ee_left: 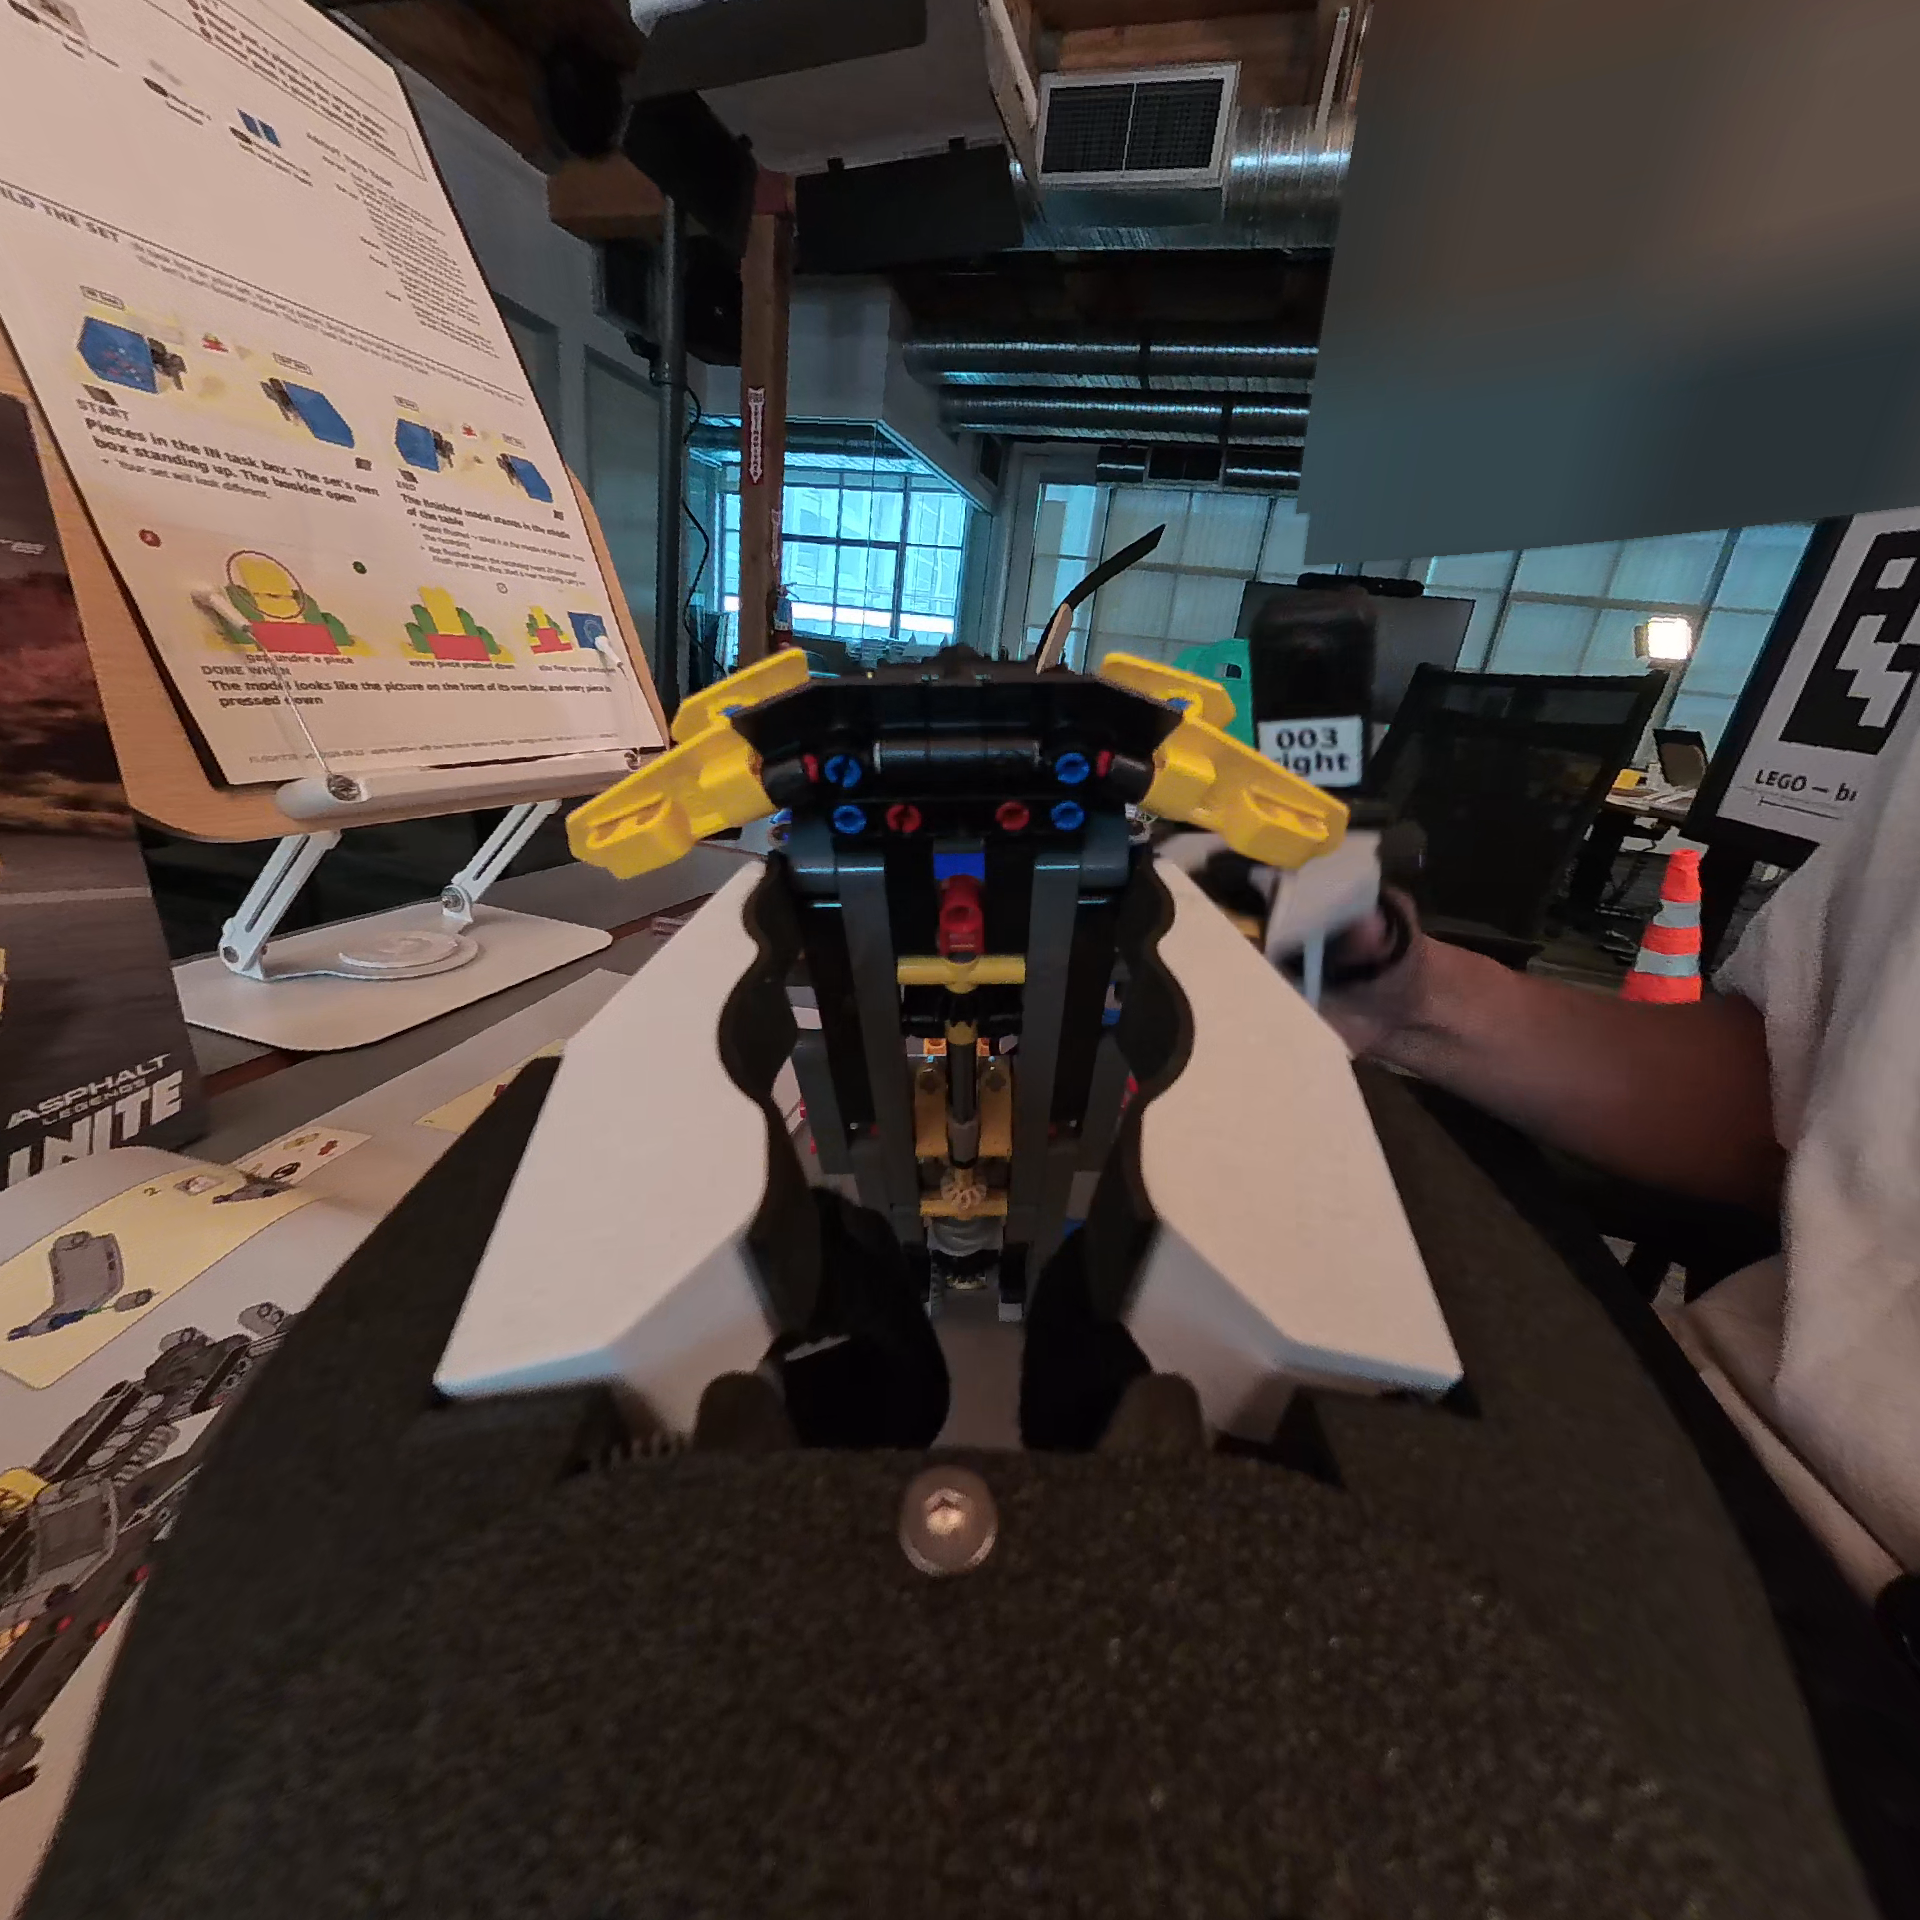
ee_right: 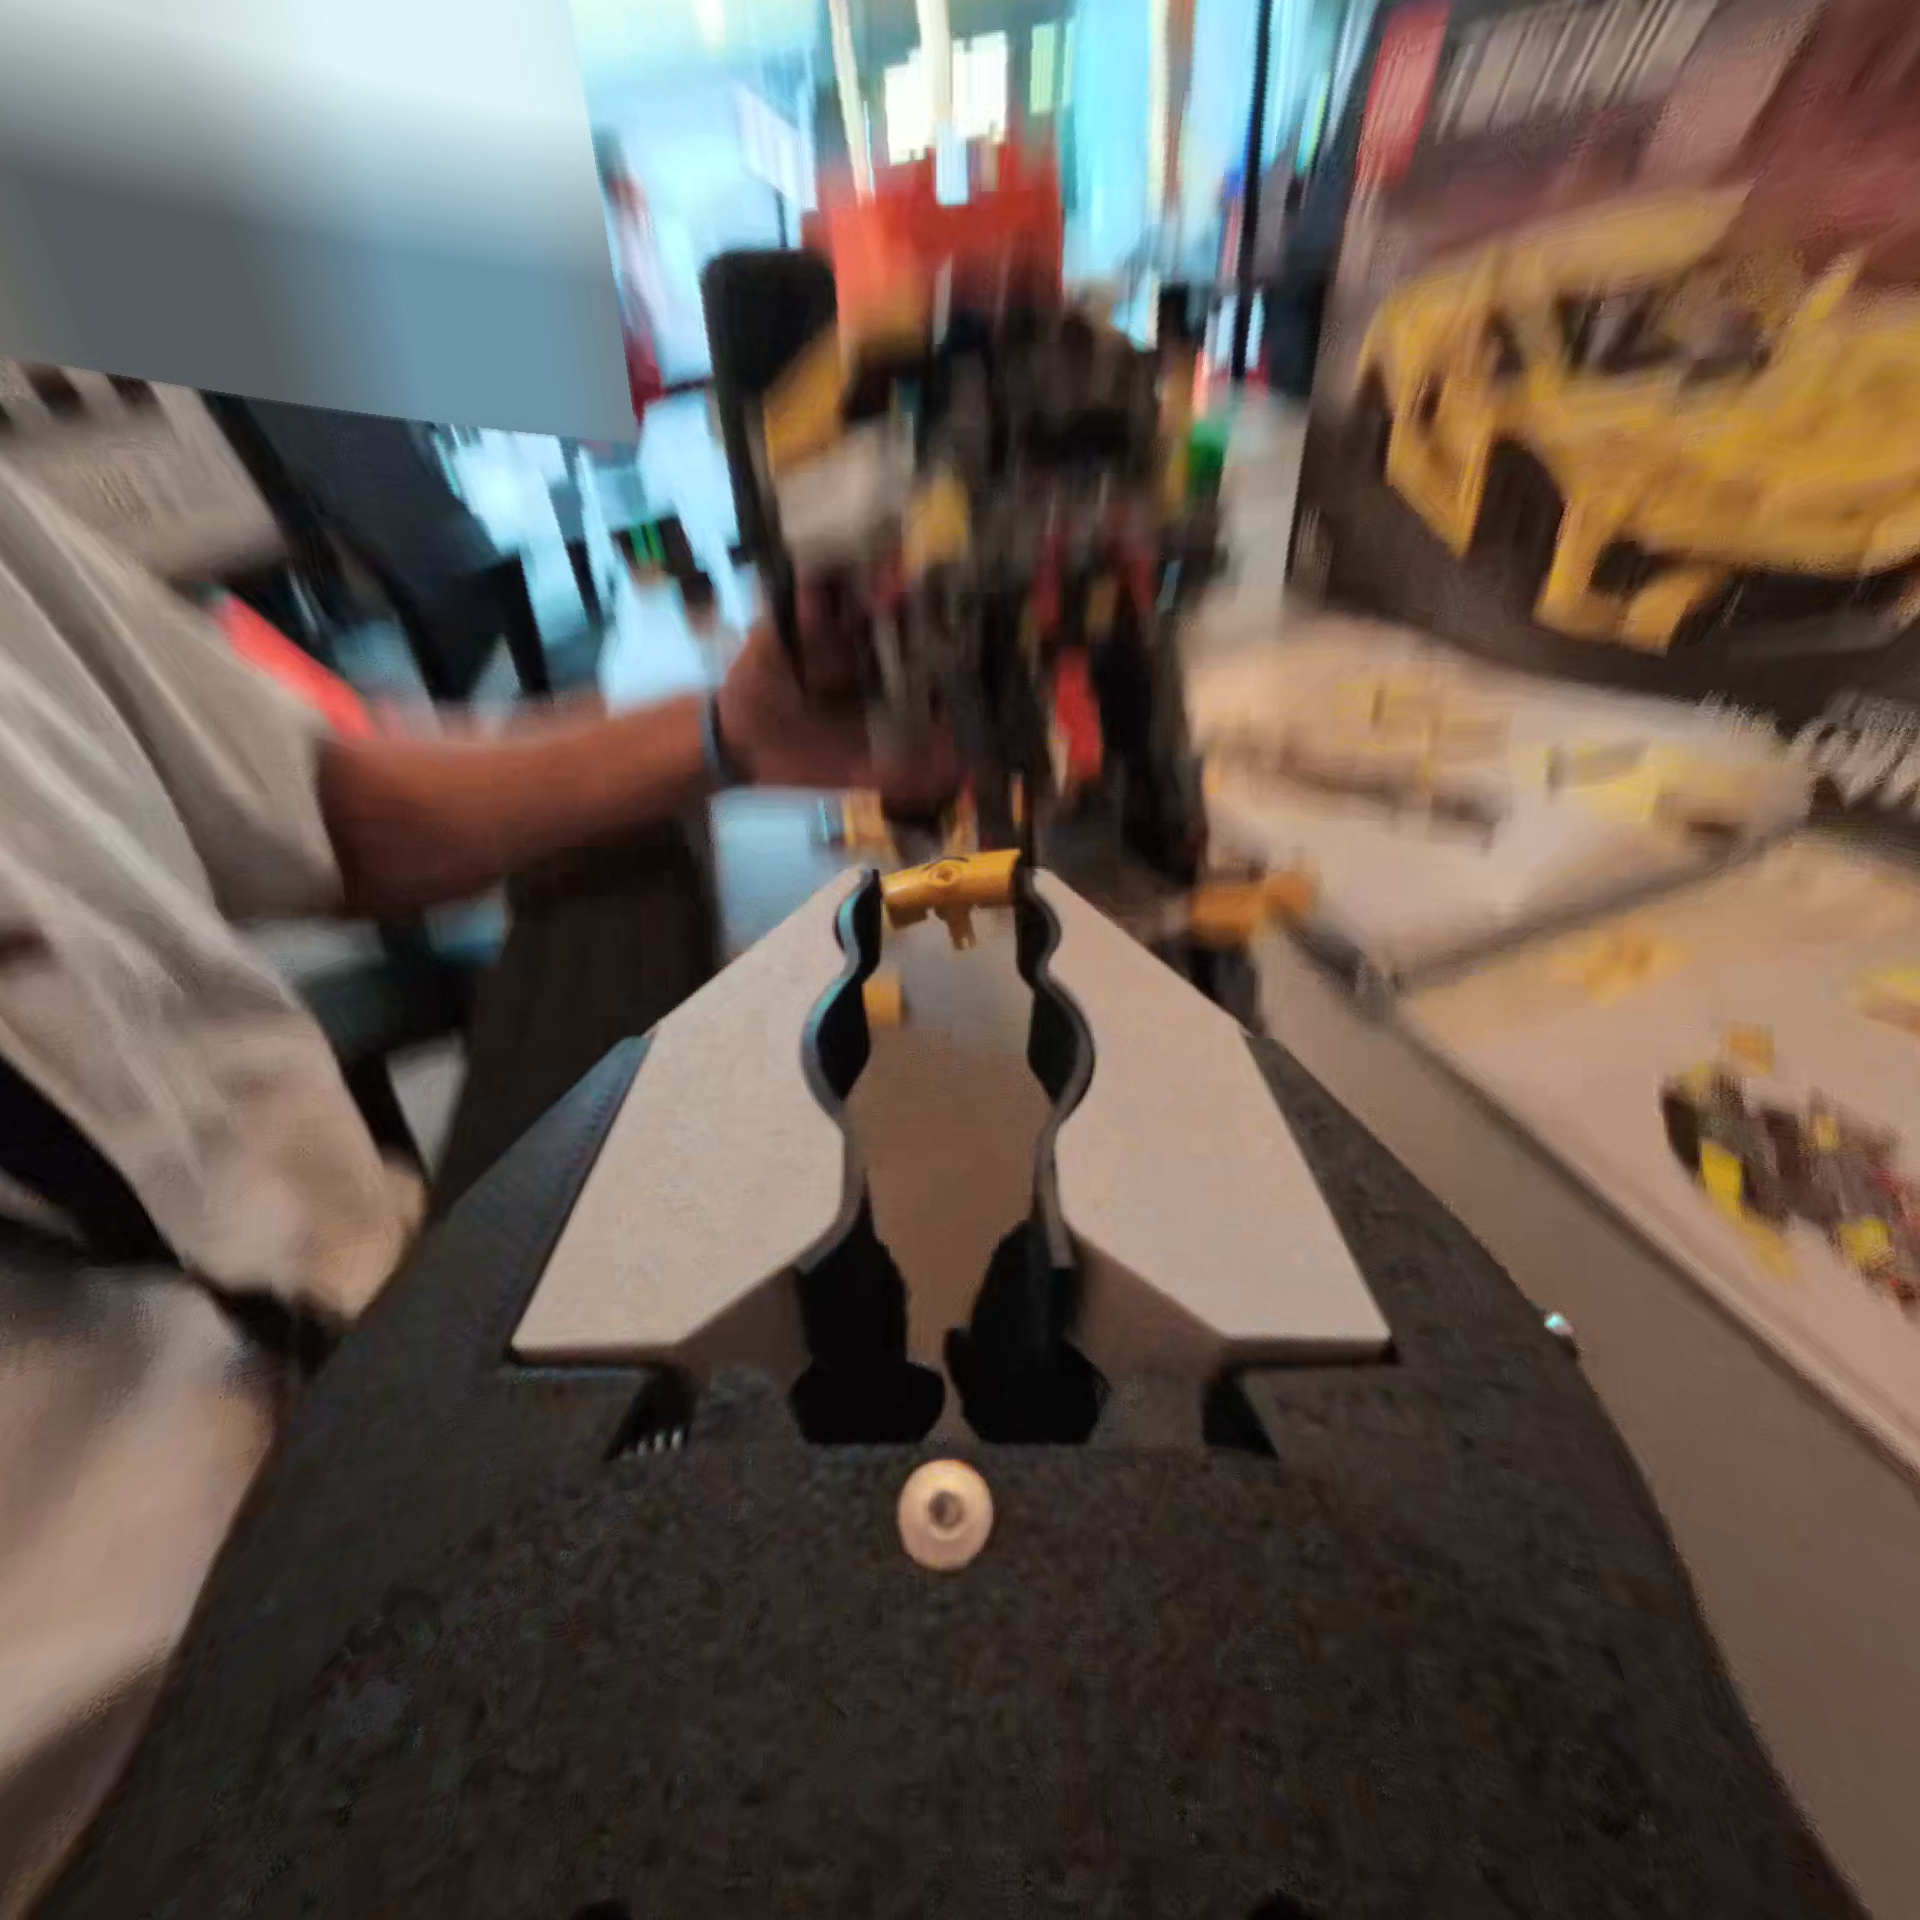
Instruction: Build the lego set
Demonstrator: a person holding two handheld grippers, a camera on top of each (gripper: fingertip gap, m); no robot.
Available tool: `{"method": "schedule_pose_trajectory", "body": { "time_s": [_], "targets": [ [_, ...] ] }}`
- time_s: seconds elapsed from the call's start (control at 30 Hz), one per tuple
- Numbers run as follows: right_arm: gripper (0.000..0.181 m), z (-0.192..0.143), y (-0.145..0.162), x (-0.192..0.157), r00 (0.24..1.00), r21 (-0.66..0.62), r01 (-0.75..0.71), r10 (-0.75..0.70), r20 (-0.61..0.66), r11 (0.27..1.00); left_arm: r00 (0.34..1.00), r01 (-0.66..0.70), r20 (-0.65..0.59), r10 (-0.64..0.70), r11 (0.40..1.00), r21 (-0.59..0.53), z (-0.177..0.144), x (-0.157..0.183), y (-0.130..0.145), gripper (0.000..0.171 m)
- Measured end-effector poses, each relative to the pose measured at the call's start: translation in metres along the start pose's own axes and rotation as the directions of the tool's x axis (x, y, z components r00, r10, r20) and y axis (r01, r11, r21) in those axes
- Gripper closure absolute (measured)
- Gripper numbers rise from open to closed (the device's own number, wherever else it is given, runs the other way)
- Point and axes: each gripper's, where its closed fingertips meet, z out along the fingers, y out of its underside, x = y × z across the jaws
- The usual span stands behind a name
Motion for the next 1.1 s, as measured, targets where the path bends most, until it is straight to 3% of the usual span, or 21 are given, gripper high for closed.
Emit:
{"method": "schedule_pose_trajectory", "body": {
  "time_s": [0.07, 0.1, 0.3, 0.6, 1.1],
  "targets": [
    [0.157, -0.004, -0.05, -0.001, 0.995, 0.251, -0.081, 0.065, 0.07, 0.965, 1.0, -0.021, -0.003, 0.021, 1.0, -0.008, 0.002, 0.004, 0.001, 0.113],
    [0.157, -0.003, -0.068, -0.001, 0.988, 0.313, -0.136, 0.106, 0.11, 0.94, 0.999, -0.032, -0.004, 0.032, 0.999, -0.011, 0.003, 0.006, 0.001, 0.113],
    [0.157, 0.031, -0.117, -0.001, 0.904, 0.291, -0.374, 0.275, 0.328, 0.881, 0.993, -0.116, -0.015, 0.116, 0.993, -0.031, 0.012, 0.023, 0.004, 0.113],
    [0.157, 0.068, -0.106, 0.0, 0.897, 0.217, -0.389, 0.315, 0.311, 0.895, 0.994, -0.111, -0.006, 0.11, 0.993, -0.042, 0.014, 0.025, 0.004, 0.113],
    [0.157, 0.065, -0.098, -0.001, 0.869, 0.231, -0.446, 0.356, 0.343, 0.865, 0.996, -0.091, -0.02, 0.09, 0.995, -0.042, 0.012, 0.024, 0.003, 0.113]
  ]
}}
